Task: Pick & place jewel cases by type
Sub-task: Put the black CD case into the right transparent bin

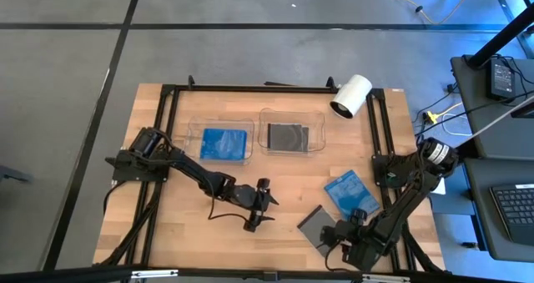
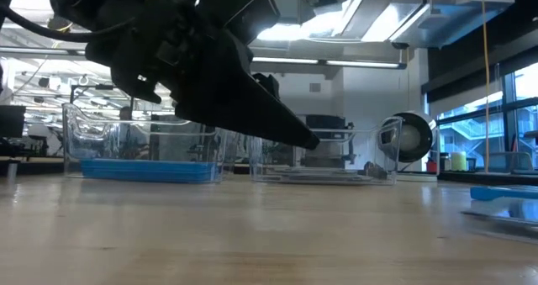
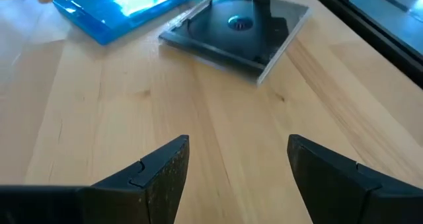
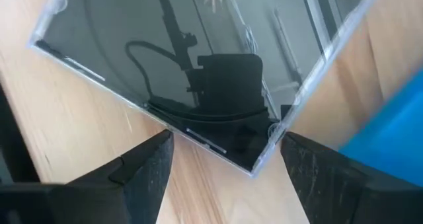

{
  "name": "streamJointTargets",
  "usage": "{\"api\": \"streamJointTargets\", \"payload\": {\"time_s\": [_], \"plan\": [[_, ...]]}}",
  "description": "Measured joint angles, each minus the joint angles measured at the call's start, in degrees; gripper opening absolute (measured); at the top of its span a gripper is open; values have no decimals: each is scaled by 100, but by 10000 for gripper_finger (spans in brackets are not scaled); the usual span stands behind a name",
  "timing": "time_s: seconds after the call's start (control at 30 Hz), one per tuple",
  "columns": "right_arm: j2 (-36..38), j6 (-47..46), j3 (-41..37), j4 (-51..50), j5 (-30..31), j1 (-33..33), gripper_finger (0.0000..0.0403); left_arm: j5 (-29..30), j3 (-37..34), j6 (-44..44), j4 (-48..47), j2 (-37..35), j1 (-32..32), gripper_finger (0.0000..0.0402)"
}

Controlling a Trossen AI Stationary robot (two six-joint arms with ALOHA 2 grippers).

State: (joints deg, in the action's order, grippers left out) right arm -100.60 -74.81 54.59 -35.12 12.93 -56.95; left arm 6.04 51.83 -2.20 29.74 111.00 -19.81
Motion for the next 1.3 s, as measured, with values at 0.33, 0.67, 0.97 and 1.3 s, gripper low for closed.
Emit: {"api": "streamJointTargets", "payload": {"time_s": [0.33, 0.67, 0.97, 1.3], "plan": [[-23, 891, -4, 282, 608, 616, 284, 51, 0, 129, -160, 0, -69, 251], [8, 1845, -234, 676, 492, 1248, 284, 367, 0, 468, -917, 4, 51, 251], [9, 2785, -243, 806, 448, 1763, 284, 756, 0, 1510, -1077, 4, 41, 251], [7, 3654, -245, 893, 475, 2283, 284, 908, 24, 3456, -1342, -21, 79, 251]]}}
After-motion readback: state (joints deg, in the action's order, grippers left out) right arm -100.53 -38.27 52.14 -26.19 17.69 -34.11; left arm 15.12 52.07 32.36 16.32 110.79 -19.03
